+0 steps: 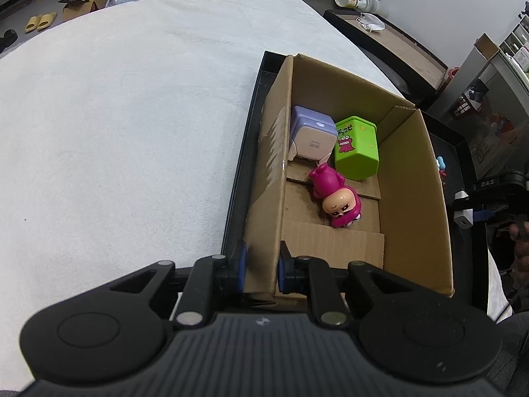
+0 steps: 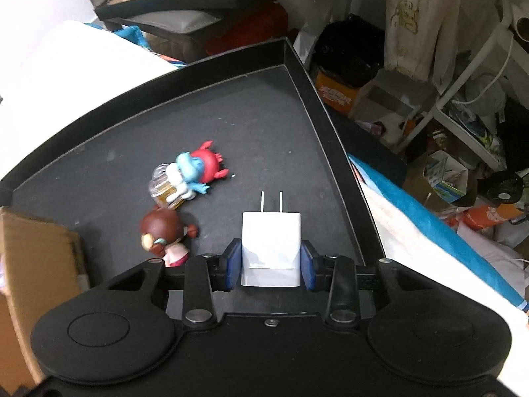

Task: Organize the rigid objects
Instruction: 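Carry the white charger into the box and open the right tool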

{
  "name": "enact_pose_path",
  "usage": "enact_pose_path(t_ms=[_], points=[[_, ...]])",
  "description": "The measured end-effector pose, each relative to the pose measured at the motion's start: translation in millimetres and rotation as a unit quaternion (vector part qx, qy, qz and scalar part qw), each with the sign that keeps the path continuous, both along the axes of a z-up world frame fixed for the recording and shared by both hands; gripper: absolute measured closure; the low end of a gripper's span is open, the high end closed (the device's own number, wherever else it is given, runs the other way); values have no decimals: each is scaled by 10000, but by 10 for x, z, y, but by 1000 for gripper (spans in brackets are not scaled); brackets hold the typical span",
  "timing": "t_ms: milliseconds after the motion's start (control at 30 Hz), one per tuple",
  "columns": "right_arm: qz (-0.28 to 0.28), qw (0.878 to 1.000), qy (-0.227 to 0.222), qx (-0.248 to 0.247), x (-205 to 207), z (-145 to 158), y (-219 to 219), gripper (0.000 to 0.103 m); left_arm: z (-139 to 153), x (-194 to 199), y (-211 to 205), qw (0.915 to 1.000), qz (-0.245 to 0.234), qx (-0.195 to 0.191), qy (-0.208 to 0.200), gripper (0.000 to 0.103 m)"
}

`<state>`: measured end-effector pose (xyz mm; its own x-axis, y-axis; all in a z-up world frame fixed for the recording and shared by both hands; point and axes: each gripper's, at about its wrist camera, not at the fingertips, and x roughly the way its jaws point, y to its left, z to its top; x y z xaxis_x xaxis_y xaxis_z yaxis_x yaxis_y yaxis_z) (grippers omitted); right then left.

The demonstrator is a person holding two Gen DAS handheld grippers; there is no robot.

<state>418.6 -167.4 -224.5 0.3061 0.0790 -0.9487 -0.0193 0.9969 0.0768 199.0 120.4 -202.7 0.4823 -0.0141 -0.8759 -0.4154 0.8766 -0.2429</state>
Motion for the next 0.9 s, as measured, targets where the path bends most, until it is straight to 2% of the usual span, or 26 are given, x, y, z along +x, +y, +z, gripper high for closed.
enact_pose_path(t_ms=[233,500,900], points=[[236,9991,-264,224,-144,312,67,67,3,-5,-10,10000,-50,8,-14,86],[494,9970,-551,240,-235,607,233,67,16,-36,3,10000,-61,-31,-59,86],[1086,9900,-777,463,-460,958,744,67,75,-119,50,9994,-42,-201,-268,86]])
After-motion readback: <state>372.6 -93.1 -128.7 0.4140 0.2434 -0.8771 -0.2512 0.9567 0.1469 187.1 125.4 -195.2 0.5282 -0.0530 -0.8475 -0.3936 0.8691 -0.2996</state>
